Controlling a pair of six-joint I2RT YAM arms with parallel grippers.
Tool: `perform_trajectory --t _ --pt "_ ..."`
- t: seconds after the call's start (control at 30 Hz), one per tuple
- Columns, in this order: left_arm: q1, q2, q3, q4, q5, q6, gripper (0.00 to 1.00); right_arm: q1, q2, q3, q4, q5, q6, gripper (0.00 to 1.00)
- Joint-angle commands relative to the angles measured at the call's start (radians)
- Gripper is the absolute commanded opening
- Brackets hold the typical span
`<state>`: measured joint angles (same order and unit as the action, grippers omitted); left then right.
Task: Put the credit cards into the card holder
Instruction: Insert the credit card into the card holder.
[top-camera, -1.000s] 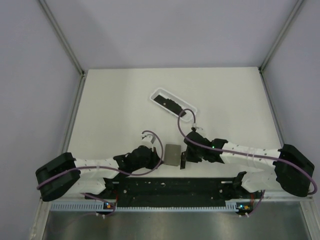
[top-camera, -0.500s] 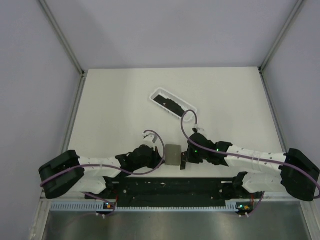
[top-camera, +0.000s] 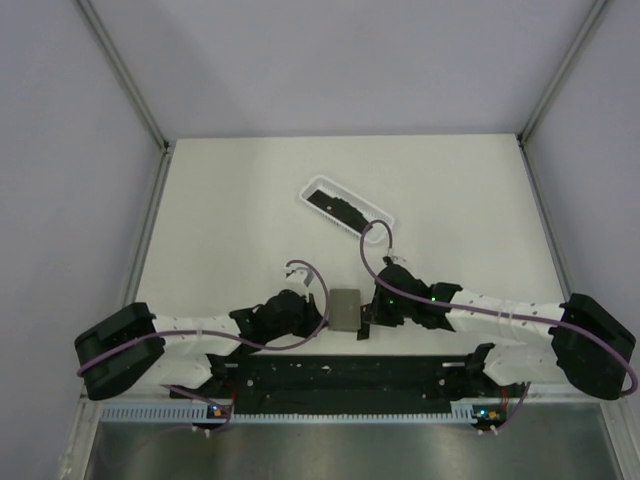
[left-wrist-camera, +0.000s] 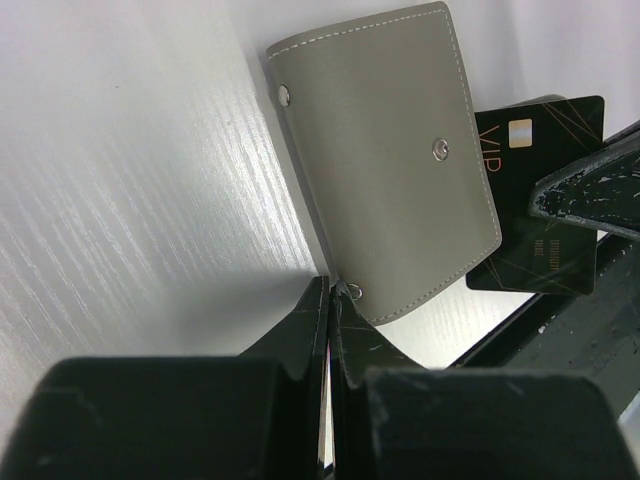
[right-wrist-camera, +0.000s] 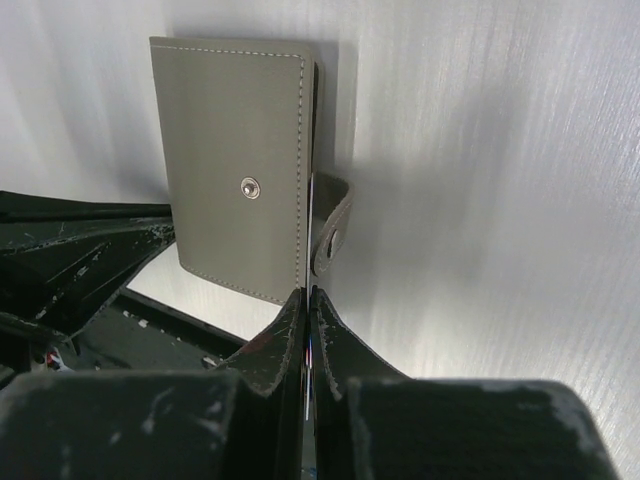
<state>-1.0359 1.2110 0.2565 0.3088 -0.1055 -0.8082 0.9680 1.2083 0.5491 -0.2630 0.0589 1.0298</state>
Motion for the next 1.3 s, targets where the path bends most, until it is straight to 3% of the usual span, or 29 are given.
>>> perform_trajectory --t 0.0,0.47,1.27 --pt "-0.003 0.013 0.036 -0.020 -0.019 0.015 0.00 -0.018 0.004 -0.014 0.062 -0.028 -0.014 0.00" --pt "-0.004 0.085 0.061 -0.007 -0.007 0.011 0.00 -0.020 -0.096 -0.020 0.100 -0.056 -0.033 0.00" --pt "-0.004 0.108 0.056 0.015 0.007 0.001 0.00 -0.018 -0.047 0.066 0.154 -0.151 -0.094 0.00"
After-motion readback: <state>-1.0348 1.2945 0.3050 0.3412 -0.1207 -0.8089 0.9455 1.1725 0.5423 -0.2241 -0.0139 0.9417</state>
